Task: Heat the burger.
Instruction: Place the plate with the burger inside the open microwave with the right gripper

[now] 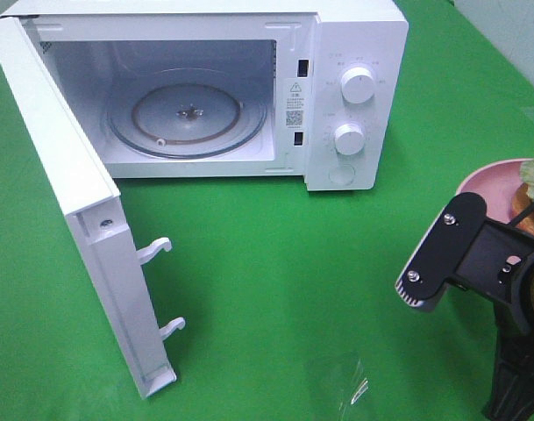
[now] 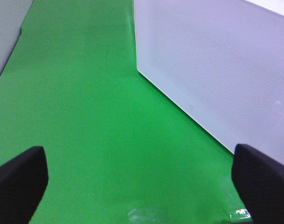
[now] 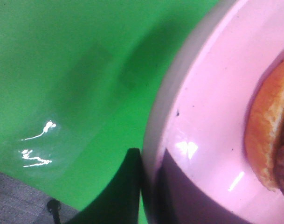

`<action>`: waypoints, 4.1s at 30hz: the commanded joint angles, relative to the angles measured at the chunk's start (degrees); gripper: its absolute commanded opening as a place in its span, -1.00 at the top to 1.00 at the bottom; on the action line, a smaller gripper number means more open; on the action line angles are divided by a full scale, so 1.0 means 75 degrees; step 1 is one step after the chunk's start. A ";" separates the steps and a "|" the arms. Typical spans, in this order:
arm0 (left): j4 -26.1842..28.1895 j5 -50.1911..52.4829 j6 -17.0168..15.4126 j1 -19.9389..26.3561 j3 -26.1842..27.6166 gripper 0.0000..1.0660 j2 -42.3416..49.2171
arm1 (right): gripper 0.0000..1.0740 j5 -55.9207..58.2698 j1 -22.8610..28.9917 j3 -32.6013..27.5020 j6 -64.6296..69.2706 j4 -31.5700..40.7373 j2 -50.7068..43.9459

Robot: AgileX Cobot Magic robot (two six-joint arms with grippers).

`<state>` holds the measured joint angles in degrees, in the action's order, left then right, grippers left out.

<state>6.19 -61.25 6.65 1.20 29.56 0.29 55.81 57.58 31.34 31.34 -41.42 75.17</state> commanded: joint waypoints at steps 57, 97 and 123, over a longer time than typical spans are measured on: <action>0.0046 -0.0008 -0.0038 0.0008 0.0000 -0.87 0.0130 | 0.92 -0.3063 0.0076 -0.0023 -0.4538 -0.1658 -0.0069; 0.0046 -0.0008 -0.0038 0.0008 0.0000 -0.87 0.0130 | 1.00 -0.5508 -0.1230 -0.0015 -0.8640 -0.0619 -0.0069; 0.0046 -0.0008 -0.0038 0.0008 0.0000 -0.87 0.0130 | 1.00 -0.6562 -0.3063 -0.0015 -1.6937 0.5844 -0.0069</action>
<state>6.19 -61.25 6.65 1.20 29.56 0.29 11.63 35.18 30.65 -88.41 -3.44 75.29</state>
